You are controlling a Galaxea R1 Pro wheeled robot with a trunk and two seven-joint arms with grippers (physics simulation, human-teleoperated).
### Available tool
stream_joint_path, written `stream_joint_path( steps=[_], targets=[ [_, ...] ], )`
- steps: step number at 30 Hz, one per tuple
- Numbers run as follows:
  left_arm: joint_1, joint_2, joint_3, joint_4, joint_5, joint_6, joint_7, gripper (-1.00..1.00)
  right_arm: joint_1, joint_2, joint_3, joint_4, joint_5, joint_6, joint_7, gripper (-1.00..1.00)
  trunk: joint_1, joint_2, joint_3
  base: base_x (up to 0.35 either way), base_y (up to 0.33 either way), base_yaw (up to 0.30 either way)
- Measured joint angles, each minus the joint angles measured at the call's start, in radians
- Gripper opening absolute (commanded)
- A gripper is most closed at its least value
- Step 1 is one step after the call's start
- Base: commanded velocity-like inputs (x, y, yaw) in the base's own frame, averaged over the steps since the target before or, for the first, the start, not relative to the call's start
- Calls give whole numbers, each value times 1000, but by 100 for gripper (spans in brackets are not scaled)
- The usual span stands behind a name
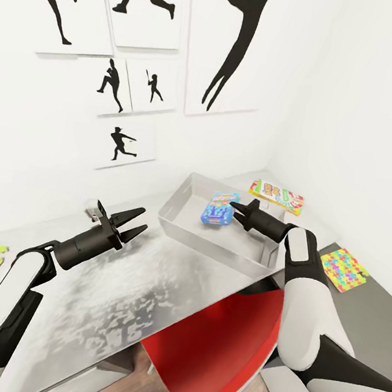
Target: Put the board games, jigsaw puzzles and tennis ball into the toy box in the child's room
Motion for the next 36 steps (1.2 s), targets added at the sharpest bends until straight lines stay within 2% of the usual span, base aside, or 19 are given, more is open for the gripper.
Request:
stream_joint_path(
  steps=[26,36],
  targets=[
    [0,2,2,-1,0,0,-4,100,0,15,9,-6,-8,-15,1,-100,0,0,-3,0,0,-8],
    [0,2,2,-1,1,0,-5,100,-5,43,23,-8,-8,-22,1,-100,0,0,-3,0,0,0]
  ],
)
